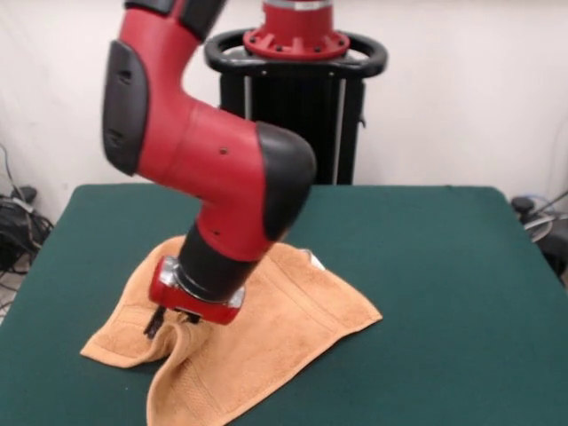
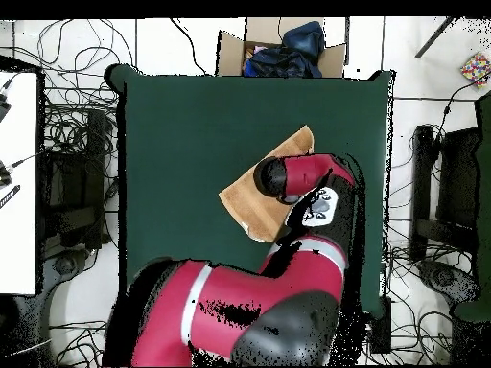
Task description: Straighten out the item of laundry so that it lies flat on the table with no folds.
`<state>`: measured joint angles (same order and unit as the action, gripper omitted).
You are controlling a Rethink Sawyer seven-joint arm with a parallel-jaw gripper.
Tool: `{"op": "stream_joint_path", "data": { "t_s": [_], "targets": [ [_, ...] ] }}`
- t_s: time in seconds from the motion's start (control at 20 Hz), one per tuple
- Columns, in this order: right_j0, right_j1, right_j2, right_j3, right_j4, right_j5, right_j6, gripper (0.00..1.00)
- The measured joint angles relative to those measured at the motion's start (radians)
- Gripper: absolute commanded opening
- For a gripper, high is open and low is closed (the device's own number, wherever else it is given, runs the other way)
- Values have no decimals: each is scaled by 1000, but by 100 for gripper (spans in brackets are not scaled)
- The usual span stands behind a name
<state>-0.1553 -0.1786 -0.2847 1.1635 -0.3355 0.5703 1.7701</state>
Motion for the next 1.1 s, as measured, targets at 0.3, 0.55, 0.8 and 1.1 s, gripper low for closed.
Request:
{"op": "stream_joint_path", "data": {
  "t_s": [0.3,0.55,0.8,1.1],
  "targets": [
    [-82,-35,67,27,43,0,0,100],
    [-125,-58,109,50,51,-1,0,100],
    [-158,-77,141,72,50,-5,0,100],
    [-187,-101,175,111,50,-23,0,100]
  ]
}}
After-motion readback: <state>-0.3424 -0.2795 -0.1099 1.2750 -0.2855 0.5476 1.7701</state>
